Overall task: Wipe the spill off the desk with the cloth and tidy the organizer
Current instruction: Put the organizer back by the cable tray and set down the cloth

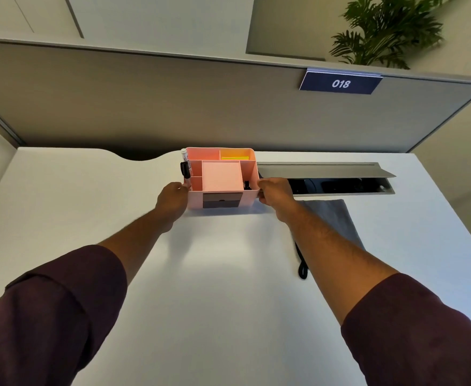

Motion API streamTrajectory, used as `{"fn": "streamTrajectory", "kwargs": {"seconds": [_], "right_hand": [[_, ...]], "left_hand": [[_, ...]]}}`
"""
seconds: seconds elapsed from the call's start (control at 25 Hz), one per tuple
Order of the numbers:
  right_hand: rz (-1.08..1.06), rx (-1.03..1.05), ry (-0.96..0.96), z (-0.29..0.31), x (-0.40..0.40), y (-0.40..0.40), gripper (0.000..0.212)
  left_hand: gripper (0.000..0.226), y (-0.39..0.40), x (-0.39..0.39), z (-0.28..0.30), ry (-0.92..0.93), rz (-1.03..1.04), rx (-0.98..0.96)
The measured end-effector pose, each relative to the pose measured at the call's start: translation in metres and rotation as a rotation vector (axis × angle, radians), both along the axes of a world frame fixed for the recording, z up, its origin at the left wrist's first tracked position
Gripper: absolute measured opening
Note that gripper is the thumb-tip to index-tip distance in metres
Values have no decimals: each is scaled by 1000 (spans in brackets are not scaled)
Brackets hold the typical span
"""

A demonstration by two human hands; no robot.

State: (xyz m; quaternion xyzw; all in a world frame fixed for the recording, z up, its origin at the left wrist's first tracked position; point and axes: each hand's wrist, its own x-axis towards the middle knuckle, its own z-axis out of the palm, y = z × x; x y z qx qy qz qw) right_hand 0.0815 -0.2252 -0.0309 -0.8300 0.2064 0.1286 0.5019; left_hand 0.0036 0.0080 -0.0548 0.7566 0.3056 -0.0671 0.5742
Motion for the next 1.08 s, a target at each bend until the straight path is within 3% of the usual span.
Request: {"fn": "streamTrajectory", "kwargs": {"seconds": [0.6, 0.88, 1.08], "right_hand": [[73, 37, -52, -6, 0, 0, 27], [145, 78, -106, -1, -23, -31, 25], [86, 62, -122, 0, -43, -83, 27]], "left_hand": [[53, -8, -2, 8, -40, -27, 19], [59, -22, -39, 1, 46, -70, 158], [43, -72, -63, 0, 39, -109, 174]]}}
